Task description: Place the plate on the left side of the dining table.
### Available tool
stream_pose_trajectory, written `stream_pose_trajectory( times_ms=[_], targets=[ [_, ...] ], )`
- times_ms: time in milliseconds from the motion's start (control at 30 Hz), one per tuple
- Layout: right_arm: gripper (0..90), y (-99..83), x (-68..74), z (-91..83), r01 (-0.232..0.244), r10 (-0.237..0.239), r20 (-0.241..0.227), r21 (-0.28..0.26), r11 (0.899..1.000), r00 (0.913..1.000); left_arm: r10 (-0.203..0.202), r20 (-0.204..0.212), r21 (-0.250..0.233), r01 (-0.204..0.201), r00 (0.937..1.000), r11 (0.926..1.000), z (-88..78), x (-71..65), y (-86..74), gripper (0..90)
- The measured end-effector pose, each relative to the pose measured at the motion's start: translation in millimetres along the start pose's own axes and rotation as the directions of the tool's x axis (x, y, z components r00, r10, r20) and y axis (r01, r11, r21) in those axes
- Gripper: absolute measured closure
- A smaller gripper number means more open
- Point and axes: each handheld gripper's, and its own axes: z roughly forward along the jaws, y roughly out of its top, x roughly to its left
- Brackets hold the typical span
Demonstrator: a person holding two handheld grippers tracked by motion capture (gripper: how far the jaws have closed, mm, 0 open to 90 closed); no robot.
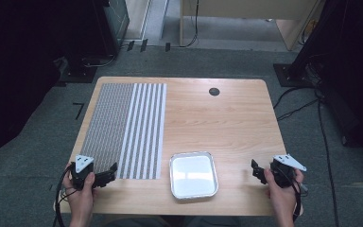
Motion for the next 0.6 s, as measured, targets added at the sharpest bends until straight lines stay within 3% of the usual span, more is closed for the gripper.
stream_pose_trajectory(
  times_ms=[200, 600],
  targets=[
    [14.0, 1.9, 5.2, -2.3, -0.020, 0.020, -0.032, -0.009, 1.000, 0.9993, 0.012, 0.017, 0.004, -0.012, 0.9998, 0.9999, 2.4, -8.0, 0.5, 0.2],
    [14.0, 4.4, 22.6, -4.5, 0.004, -0.006, -0.060, -0.020, 1.000, 0.9982, 0.046, 0.072, 0.005, -0.047, 0.9964, 0.9989, 8.6, -34.4, 2.7, 0.3]
  ],
)
